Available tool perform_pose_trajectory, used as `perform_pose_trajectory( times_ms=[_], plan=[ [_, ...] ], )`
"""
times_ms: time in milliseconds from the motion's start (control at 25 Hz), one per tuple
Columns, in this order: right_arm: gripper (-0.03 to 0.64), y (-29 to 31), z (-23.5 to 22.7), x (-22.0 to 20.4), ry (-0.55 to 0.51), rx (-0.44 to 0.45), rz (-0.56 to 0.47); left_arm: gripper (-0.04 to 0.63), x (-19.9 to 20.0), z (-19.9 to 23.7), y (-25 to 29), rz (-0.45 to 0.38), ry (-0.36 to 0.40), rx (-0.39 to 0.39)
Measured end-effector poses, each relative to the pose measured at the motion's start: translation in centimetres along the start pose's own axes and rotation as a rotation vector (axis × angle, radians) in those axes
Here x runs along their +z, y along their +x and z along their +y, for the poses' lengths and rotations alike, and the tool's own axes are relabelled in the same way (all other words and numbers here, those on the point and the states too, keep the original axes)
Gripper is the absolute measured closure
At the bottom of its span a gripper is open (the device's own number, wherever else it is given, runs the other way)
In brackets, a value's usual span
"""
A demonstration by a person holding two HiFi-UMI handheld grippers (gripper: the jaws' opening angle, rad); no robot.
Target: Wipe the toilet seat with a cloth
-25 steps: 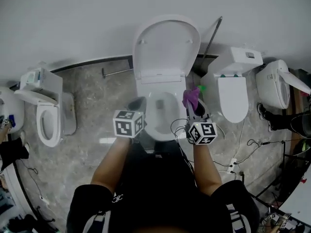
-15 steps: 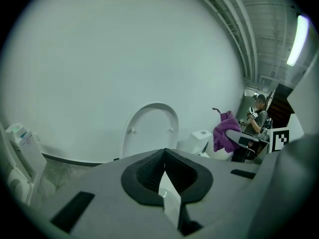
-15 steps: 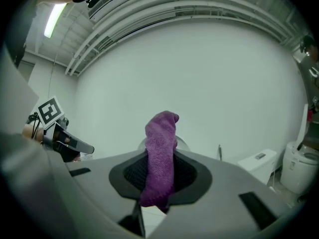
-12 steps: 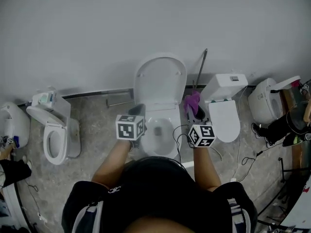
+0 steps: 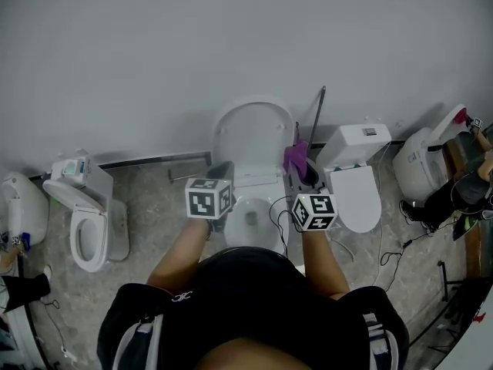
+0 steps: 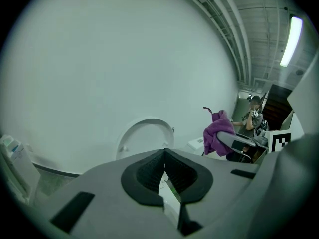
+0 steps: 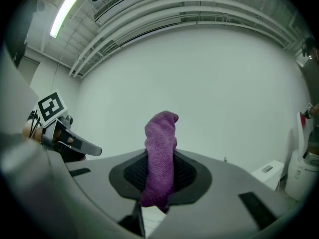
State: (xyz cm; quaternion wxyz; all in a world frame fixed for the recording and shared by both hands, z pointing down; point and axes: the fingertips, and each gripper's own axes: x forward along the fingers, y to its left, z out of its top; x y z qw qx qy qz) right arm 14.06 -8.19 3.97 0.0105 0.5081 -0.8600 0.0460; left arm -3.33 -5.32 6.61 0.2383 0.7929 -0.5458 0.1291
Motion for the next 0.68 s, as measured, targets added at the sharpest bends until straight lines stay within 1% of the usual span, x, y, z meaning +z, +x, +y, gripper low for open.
perform_pose_trajectory(
  times_ms=[240, 480, 680],
  plan=[
    [0.537, 1.0, -0.6, 0.2, 0.101, 0.004, -0.024, 0.586, 0.1, 0.5, 0.5, 0.012, -0.001, -0.013],
    [0.537, 1.3, -0.1, -0.6, 0.116, -0.012, -0.009, 0.586, -0.3, 1.4, 0.6, 0.030, 0.000, -0.024],
    [0.537, 1.8, -1.0, -0.7, 0.123, -0.025, -0.002, 0.586, -0.1, 1.3, 1.6, 0.043, 0.004, -0.036]
  ],
)
